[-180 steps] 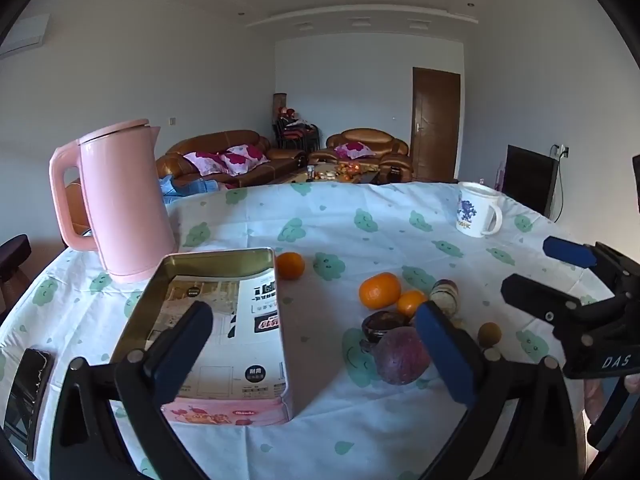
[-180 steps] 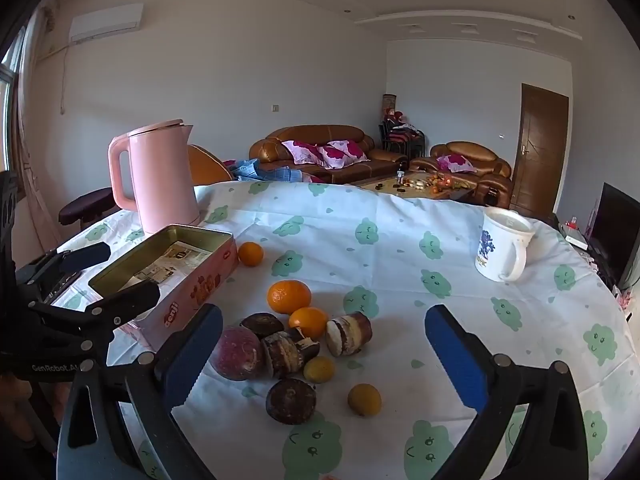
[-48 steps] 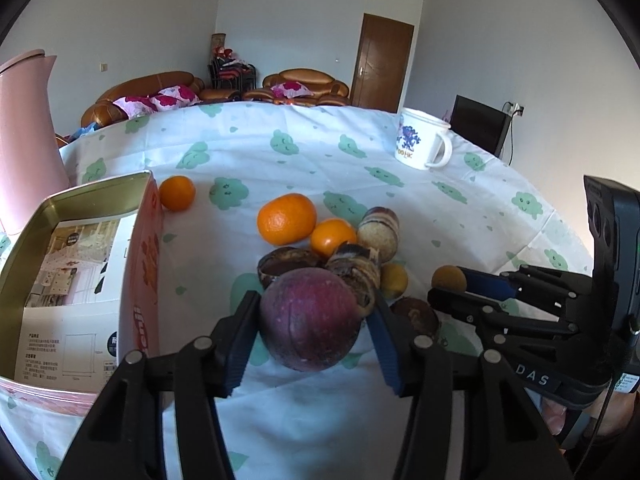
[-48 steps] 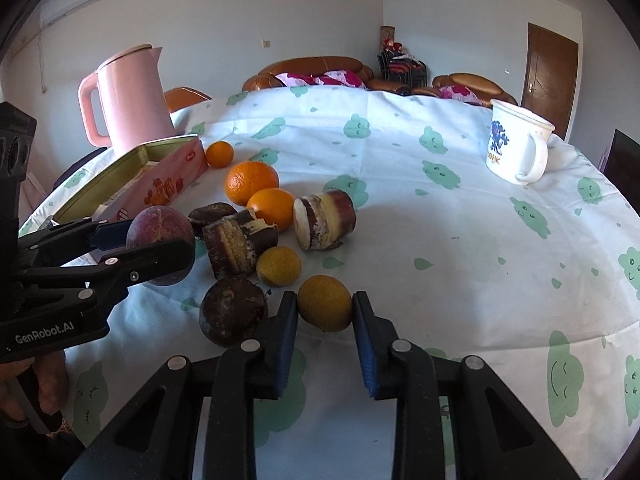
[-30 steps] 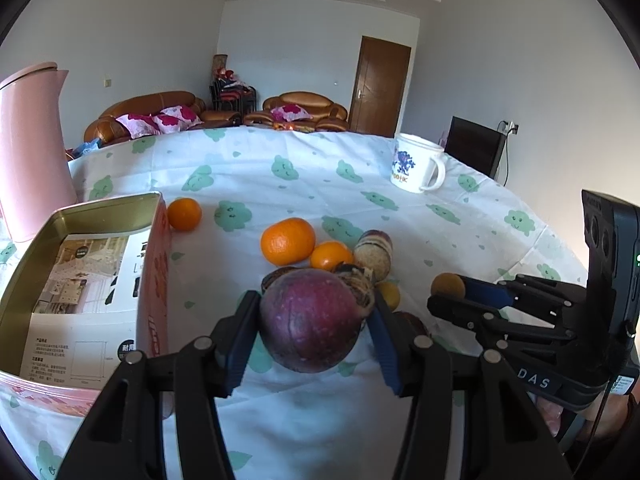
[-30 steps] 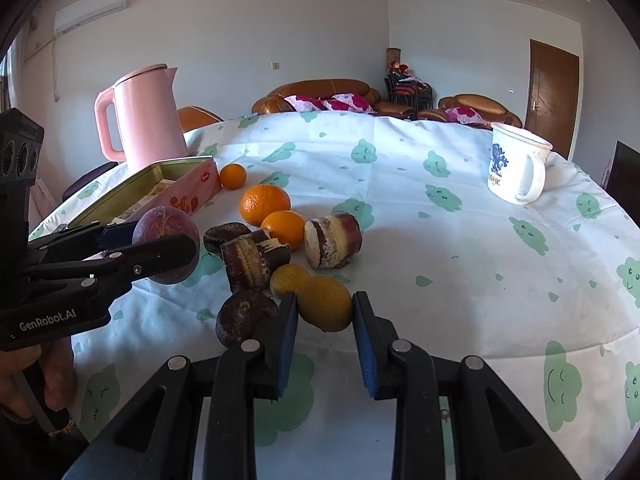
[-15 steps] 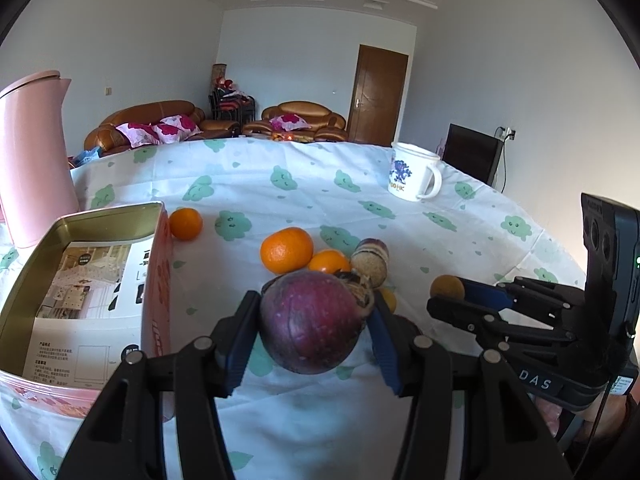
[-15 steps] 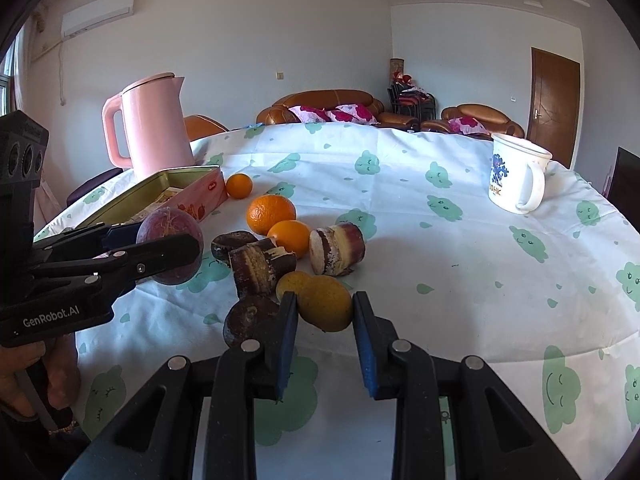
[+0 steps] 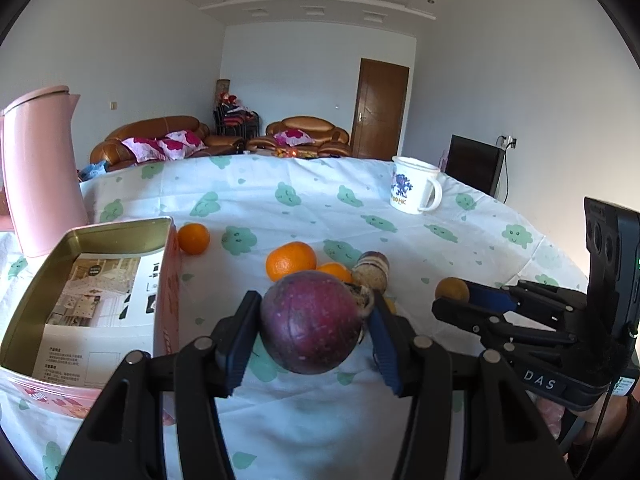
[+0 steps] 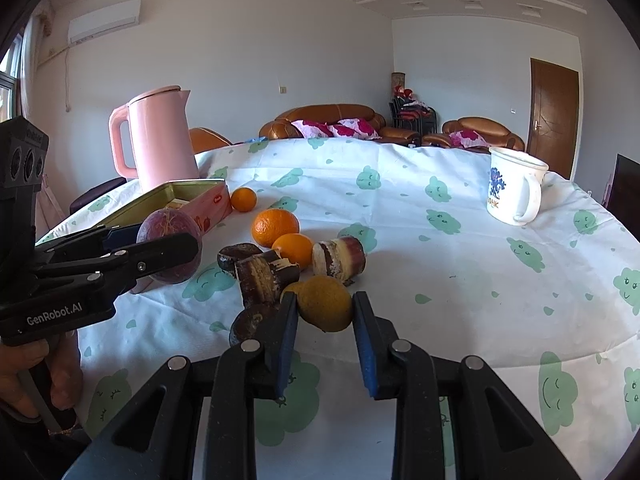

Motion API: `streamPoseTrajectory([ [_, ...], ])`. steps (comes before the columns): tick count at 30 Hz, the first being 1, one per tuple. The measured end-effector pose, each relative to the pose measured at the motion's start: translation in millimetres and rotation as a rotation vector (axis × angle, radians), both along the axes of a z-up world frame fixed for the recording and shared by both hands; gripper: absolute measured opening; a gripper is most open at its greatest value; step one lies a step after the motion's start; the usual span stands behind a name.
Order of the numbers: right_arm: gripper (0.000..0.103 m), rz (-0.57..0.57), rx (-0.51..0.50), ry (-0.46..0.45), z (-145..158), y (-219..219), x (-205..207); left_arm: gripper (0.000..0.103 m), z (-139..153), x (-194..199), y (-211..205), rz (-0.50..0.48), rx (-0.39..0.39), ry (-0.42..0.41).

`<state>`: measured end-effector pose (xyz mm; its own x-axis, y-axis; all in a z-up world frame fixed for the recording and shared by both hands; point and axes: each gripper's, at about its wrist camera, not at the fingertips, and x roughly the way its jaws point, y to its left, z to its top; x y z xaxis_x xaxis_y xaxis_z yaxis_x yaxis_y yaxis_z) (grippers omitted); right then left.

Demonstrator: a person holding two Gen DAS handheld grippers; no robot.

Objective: Organize fruits
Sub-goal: 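Lift the purple fruit with the left gripper while the right gripper lifts the yellow-brown fruit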

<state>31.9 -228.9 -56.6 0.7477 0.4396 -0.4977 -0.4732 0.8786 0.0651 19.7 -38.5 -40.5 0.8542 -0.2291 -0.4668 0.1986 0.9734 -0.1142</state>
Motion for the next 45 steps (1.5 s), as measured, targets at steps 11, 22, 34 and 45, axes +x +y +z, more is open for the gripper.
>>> streamPoseTrajectory([
  [11,0.029,0.008,0.022,-0.036,2,-3,-5,0.055,3,-6,-2,0.012,0.017,-0.041],
  [22,0.029,0.015,0.036,-0.076,4,-4,-9,0.055,6,-13,-4,0.021,0.027,-0.077],
  [34,0.029,0.027,0.048,-0.121,6,-6,-17,0.055,8,-19,-8,0.025,0.049,-0.117],
  [45,0.029,0.039,0.064,-0.163,7,-8,-23,0.055,10,-28,-15,0.024,0.078,-0.168],
])
